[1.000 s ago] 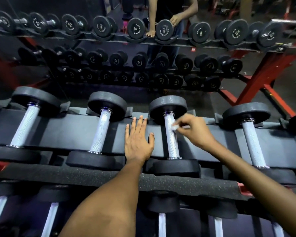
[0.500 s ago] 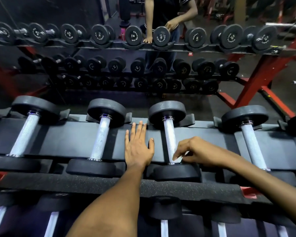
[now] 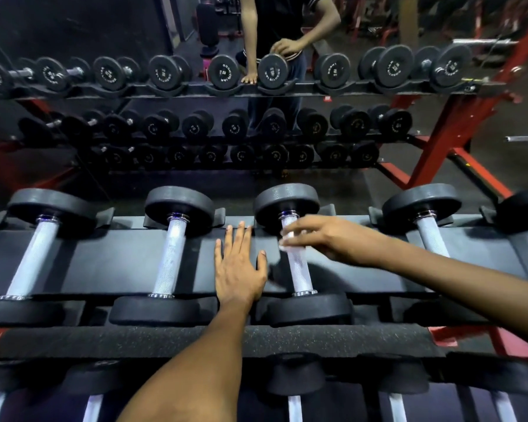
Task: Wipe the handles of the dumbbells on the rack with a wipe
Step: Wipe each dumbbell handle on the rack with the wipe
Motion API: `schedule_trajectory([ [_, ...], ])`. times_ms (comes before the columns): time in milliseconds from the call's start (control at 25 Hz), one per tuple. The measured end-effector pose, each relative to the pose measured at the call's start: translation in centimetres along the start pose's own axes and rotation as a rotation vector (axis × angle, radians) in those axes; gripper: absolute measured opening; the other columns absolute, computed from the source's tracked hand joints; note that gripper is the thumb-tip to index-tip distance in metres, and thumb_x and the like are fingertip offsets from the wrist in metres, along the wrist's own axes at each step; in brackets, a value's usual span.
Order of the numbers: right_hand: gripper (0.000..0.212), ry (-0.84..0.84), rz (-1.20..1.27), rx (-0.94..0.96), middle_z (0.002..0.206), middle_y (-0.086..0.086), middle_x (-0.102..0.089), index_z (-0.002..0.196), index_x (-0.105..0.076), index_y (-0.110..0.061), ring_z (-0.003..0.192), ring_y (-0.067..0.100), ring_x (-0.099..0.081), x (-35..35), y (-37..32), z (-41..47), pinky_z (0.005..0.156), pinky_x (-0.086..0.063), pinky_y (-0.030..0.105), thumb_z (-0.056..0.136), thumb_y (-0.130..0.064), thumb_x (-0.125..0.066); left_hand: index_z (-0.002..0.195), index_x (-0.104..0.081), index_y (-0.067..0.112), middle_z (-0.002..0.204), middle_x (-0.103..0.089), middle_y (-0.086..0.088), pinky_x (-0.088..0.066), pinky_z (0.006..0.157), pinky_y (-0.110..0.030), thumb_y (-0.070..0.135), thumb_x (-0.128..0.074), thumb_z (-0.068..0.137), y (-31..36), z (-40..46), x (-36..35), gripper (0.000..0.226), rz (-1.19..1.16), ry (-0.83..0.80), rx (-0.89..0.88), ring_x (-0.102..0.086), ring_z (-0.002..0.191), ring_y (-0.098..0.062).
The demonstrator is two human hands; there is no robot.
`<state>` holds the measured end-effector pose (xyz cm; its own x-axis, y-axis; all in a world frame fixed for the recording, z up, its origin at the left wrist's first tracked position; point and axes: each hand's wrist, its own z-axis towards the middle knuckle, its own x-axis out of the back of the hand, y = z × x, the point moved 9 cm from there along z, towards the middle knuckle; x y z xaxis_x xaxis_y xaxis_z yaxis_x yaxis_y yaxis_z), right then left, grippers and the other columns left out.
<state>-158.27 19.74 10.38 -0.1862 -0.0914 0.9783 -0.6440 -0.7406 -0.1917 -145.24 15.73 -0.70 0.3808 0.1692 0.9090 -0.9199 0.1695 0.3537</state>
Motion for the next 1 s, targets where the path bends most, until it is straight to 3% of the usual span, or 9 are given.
schedule_trajectory([
  [120, 0.041, -0.049, -0.118, 0.134, 0.128, 0.008, -0.06, 0.123, -0.062, -0.007, 0.115, 0.023, -0.053, -2.1, 0.1, -1.1, 0.094, -0.047, 0.036, 0.097, -0.005, -0.03, 0.154, -0.017, 0.024, 0.161, -0.01, 0.007, 0.005, 0.122, -0.035, 0.044, -0.031, 0.096, -0.1, -0.1, 0.0, 0.063, -0.01, 0.009, 0.002, 0.004, 0.149, -0.01],
  [240, 0.046, -0.23, -0.179, 0.404, 0.138, 0.008, -0.051, 0.13, -0.054, -0.006, 0.135, 0.016, -0.034, -4.4, -1.6, -3.7, 0.111, -0.03, 0.028, 0.103, -0.015, -0.018, 0.154, -0.019, 0.024, 0.161, -0.013, 0.007, 0.005, 0.122, -0.035, 0.046, -0.026, 0.092, -0.1, 0.0, 0.0, 0.067, -0.013, 0.025, 0.002, 0.002, 0.149, -0.01],
  [400, 0.043, -0.016, -0.223, 0.196, 0.139, 0.012, -0.049, 0.13, -0.054, -0.002, 0.131, 0.023, -0.044, -0.3, 1.8, 0.0, 0.116, -0.019, 0.02, 0.102, -0.011, -0.023, 0.154, -0.017, 0.024, 0.161, -0.011, 0.007, 0.007, 0.121, -0.033, 0.047, -0.025, 0.091, 0.0, -0.2, -0.1, 0.068, -0.01, 0.011, 0.009, 0.004, 0.149, -0.009],
  [480, 0.041, -0.132, -0.27, 0.233, 0.142, 0.006, -0.047, 0.133, -0.052, -0.007, 0.131, 0.012, -0.041, -2.5, -0.4, -1.0, 0.113, -0.017, 0.012, 0.103, -0.02, -0.028, 0.154, -0.017, 0.025, 0.161, -0.011, 0.008, 0.009, 0.121, -0.032, 0.046, -0.026, 0.091, 0.1, -0.1, 0.0, 0.067, -0.01, 0.01, 0.004, 0.004, 0.149, -0.008],
  [560, 0.041, -0.345, -0.179, 0.352, 0.144, 0.009, -0.044, 0.135, -0.048, -0.003, 0.133, 0.018, -0.038, -5.9, -2.0, -2.1, 0.114, -0.023, 0.023, 0.102, -0.02, -0.03, 0.154, -0.017, 0.025, 0.162, -0.01, 0.008, 0.01, 0.12, -0.032, 0.044, -0.029, 0.095, 0.0, 0.0, 0.0, 0.064, -0.01, 0.013, 0.0, 0.004, 0.149, -0.009],
  [600, 0.04, -0.348, -0.175, 0.367, 0.143, 0.01, -0.045, 0.134, -0.048, -0.002, 0.133, 0.021, -0.04, -5.0, -1.9, -1.7, 0.114, -0.024, 0.027, 0.102, -0.018, -0.03, 0.154, -0.017, 0.025, 0.162, -0.01, 0.008, 0.009, 0.12, -0.032, 0.043, -0.031, 0.096, 0.0, 0.0, 0.0, 0.063, -0.011, 0.014, 0.001, 0.004, 0.149, -0.009],
  [760, 0.048, -0.126, -0.458, 0.358, 0.107, 0.014, -0.068, 0.107, -0.068, 0.001, 0.105, 0.029, -0.064, -2.3, -1.1, 1.6, 0.104, -0.031, 0.033, 0.102, -0.009, -0.021, 0.154, -0.021, 0.025, 0.161, -0.014, 0.008, 0.006, 0.121, -0.033, 0.046, -0.027, 0.091, -0.1, -0.2, -0.1, 0.066, -0.016, 0.024, 0.006, 0.001, 0.149, -0.009],
  [880, 0.031, -0.433, -0.341, 0.515, 0.108, 0.012, -0.067, 0.108, -0.067, -0.004, 0.107, 0.028, -0.06, -6.7, -3.6, -0.3, 0.096, -0.044, 0.033, 0.089, -0.003, -0.042, 0.154, -0.022, 0.024, 0.161, -0.015, 0.008, 0.005, 0.122, -0.034, 0.047, -0.026, 0.091, -0.2, 0.0, -0.2, 0.067, -0.008, 0.03, -0.002, 0.0, 0.149, -0.009],
  [1000, 0.023, -0.444, -0.497, 0.297, 0.091, 0.008, -0.068, 0.088, -0.069, -0.009, 0.091, 0.028, -0.065, -4.4, -0.8, 3.6, 0.082, -0.05, 0.035, 0.079, -0.005, -0.048, 0.153, -0.024, 0.024, 0.161, -0.016, 0.008, 0.003, 0.122, -0.034, 0.049, -0.023, 0.089, -0.1, 0.0, -0.2, 0.068, -0.012, 0.036, 0.0, -0.002, 0.149, -0.01],
])
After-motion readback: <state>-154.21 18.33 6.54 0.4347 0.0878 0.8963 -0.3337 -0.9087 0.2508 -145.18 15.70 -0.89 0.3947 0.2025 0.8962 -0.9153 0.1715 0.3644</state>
